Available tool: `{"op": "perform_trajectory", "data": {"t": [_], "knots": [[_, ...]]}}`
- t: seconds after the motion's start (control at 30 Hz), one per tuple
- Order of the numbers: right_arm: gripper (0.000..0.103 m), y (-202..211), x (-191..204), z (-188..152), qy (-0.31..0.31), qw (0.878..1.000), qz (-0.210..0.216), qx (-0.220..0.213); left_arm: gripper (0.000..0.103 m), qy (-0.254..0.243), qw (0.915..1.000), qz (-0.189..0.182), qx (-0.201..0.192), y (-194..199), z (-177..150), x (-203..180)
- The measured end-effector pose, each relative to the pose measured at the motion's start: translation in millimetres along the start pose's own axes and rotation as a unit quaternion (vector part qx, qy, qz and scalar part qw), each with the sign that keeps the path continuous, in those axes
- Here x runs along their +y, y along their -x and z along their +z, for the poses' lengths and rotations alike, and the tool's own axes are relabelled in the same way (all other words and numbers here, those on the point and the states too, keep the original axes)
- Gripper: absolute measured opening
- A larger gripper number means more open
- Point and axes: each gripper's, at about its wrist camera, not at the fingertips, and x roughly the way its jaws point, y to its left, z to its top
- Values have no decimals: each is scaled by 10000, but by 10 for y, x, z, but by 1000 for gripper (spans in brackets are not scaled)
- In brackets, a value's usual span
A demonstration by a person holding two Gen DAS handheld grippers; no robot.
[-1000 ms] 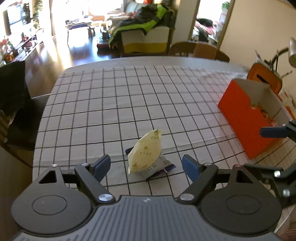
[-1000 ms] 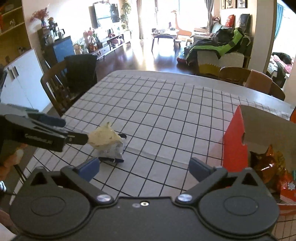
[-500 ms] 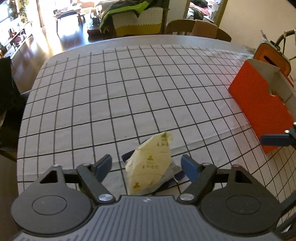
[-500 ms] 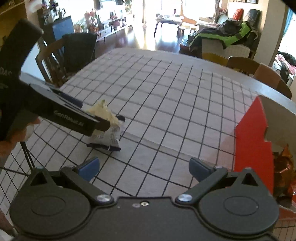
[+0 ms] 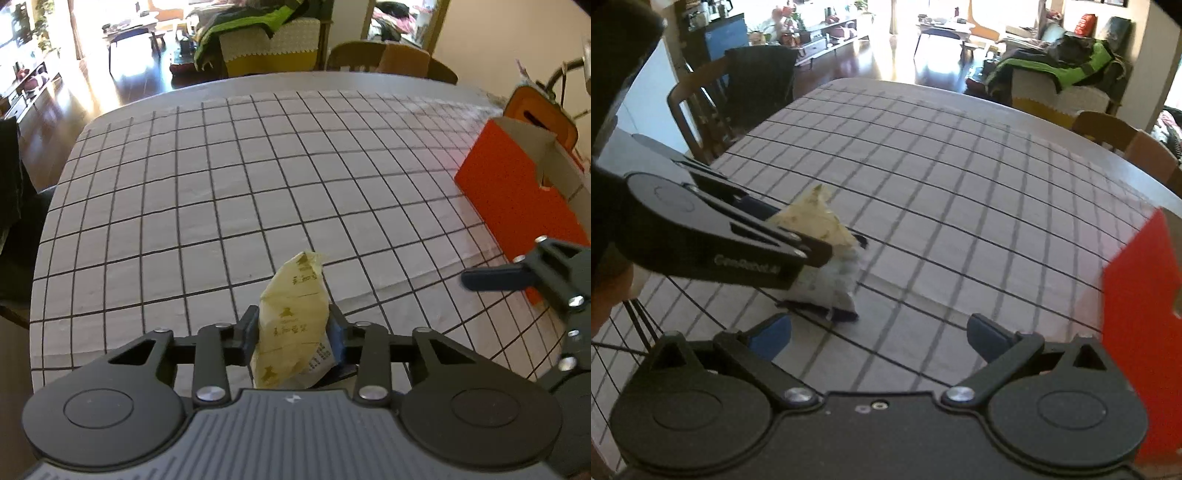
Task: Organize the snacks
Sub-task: 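Grasp the cream pouch with the left gripper while the right grasps the white packet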
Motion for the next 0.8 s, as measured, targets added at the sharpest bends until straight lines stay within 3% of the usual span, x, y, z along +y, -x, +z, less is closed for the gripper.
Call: {"op": "perform_trajectory", "data": {"t": [0.13, 0.4, 0.63, 0.8], "knots": [[98, -123, 115, 83, 219, 9997, 3, -43, 31, 365, 9993, -40, -101, 119, -59, 181], [85, -329, 276, 188, 380, 9992, 27, -88, 30, 1309, 9911, 64, -230, 350, -305, 667], [75, -514, 400, 263, 346, 9993, -23, 100, 30, 1483, 9883, 242, -261, 444, -454, 812], [56, -572, 474, 243, 401, 9989, -168, 194, 30, 1491, 9881, 265, -276, 475, -531, 845]]}}
